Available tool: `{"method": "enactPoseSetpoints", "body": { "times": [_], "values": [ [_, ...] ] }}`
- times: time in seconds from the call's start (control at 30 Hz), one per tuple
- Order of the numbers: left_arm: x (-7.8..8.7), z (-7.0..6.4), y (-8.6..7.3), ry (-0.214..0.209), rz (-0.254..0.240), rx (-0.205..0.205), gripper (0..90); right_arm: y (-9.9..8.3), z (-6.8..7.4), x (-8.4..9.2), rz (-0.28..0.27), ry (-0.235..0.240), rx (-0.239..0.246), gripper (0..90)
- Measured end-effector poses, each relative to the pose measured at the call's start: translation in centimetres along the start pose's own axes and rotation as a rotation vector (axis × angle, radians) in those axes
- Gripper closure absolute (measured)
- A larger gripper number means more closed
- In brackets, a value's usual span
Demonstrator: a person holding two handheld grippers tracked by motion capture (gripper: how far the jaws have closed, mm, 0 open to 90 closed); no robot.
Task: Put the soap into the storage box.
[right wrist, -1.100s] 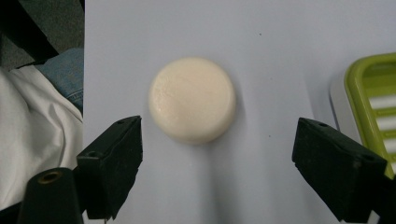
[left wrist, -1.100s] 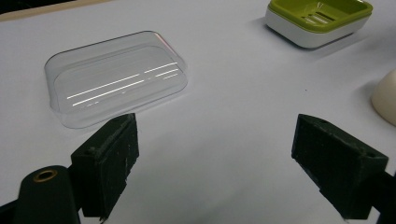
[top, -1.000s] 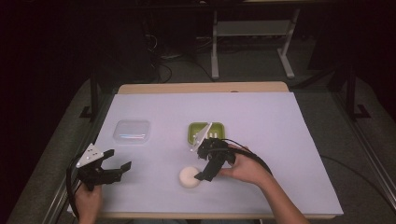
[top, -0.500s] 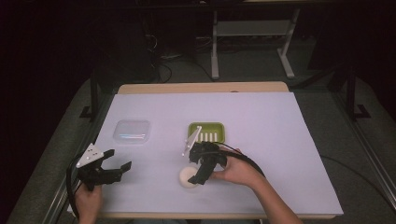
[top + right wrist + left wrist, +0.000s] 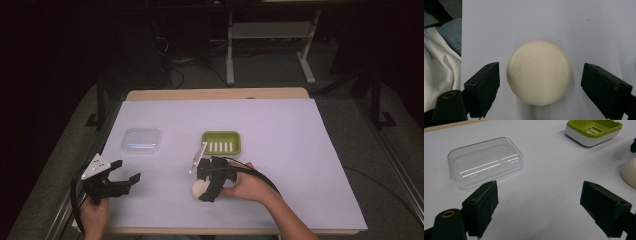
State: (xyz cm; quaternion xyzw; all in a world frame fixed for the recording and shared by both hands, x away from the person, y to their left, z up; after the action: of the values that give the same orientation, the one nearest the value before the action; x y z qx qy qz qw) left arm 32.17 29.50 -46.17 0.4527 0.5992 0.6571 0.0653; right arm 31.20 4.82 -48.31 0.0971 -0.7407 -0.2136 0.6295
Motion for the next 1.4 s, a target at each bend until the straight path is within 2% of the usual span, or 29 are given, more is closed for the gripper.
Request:
{"method": "enactPoseSetpoints", "body": {
  "times": [0.43, 0.57, 0.73, 0.97, 1.4],
  "values": [
    [-0.1, 0.0, 0.0, 0.0, -0.003, 0.003, 14.5, -0.2, 0.4, -1.5, 0.015, 0.01, -0.014, 15.0],
    [-0.1, -0.1, 0.0, -0.001, -0.001, 0.009, 14.5, -0.1, 0.5, -1.7, 0.012, 0.004, -0.009, 15.3],
    [-0.1, 0.0, 0.0, 0.002, -0.002, 0.002, 14.5, -0.3, 0.6, -2.2, 0.033, -0.006, -0.003, 15.5],
    [0.0, 0.0, 0.0, 0.002, -0.002, 0.001, 14.5, -0.4, 0.6, -2.3, 0.036, -0.012, -0.011, 18.7],
    [0.0, 0.0, 0.0, 0.002, -0.002, 0.001, 14.5, -0.4, 0.7, -2.7, 0.035, -0.022, 0.014, 22.8]
  ]
}}
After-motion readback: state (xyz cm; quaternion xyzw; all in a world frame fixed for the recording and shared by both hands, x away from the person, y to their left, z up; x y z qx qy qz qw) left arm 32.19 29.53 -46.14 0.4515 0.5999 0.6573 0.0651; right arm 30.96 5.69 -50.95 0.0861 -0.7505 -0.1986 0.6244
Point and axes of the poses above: each handheld gripper's, and its own axes: x roughly backward along the jaws, y roughly out of its top, z roughly to its left, the point moved 9 cm from there along -x, roughly forward along the jaws, and after that the axes turned 11 degrees about -y, right-handed, at the moved point
